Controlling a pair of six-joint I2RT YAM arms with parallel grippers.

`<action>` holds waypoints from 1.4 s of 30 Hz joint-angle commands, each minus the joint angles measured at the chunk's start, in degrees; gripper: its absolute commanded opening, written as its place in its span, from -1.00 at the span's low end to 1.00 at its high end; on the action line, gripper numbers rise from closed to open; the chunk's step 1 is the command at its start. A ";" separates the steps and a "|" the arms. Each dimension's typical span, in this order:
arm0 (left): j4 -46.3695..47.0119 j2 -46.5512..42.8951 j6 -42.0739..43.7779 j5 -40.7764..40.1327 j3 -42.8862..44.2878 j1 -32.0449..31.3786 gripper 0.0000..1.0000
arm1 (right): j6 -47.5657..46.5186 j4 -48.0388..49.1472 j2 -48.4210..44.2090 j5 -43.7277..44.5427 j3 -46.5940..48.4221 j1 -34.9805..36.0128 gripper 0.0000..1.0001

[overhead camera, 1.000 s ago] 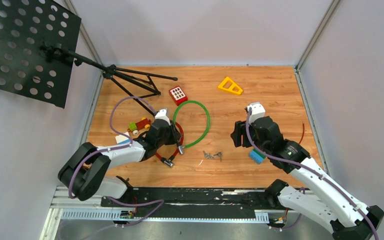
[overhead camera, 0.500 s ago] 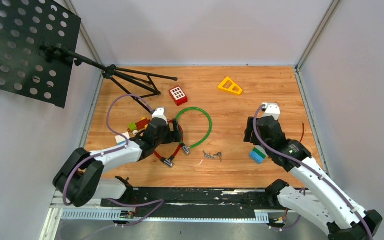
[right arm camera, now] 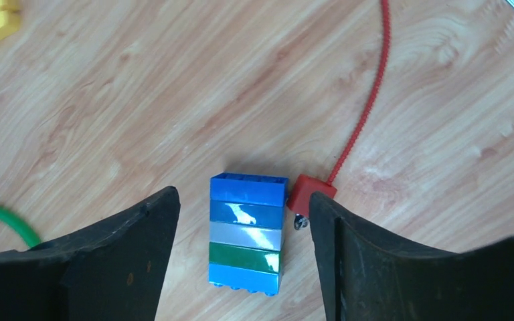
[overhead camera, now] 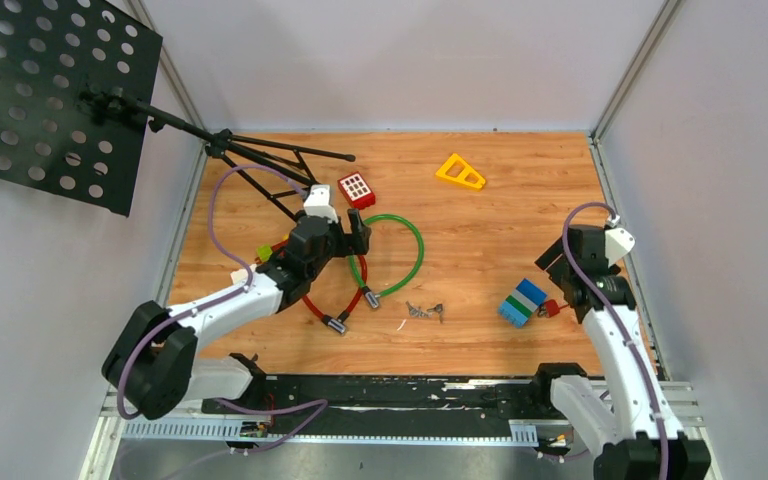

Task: Lock with the key
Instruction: Pick up the lock from the center of the board.

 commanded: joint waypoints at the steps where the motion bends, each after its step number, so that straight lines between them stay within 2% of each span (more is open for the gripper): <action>1: 7.14 3.67 4.67 -0.44 4.30 0.19 1.00 | 12.32 -4.83 7.72 8.77 6.62 -0.44 0.47; 3: 8.40 5.36 4.14 -0.49 4.46 0.15 1.00 | 14.63 -8.82 12.82 9.93 10.54 -0.46 0.50; 6: 12.74 8.62 2.70 1.57 3.23 0.13 1.00 | 18.01 -11.95 18.57 7.11 12.65 -0.53 0.50; 10: 16.10 12.08 3.11 4.72 1.97 0.17 1.00 | 21.31 -9.80 17.00 4.60 8.83 -0.66 0.50; 15: 17.50 12.28 4.65 4.45 0.96 0.06 1.00 | 20.69 -4.56 14.09 -2.20 4.41 -7.69 0.50; 20: 17.19 12.37 6.02 1.40 -0.10 0.06 1.00 | 17.53 -3.50 16.62 -8.23 4.22 -14.23 0.49; 25: 17.41 13.01 6.39 1.51 -0.14 0.09 1.00 | 15.90 -3.55 21.18 -11.69 5.64 -15.78 0.48; 32: 16.25 13.48 6.91 1.73 0.62 0.09 1.00 | 16.48 -4.03 25.77 -10.79 5.44 -15.76 0.40; 38: 15.85 14.33 6.45 2.83 1.20 0.06 1.00 | 17.79 -3.84 29.32 -5.86 4.63 -15.78 0.31; 42: 15.40 14.31 6.53 2.89 1.42 0.09 1.00 | 17.63 -1.82 31.85 -5.59 3.68 -15.86 0.17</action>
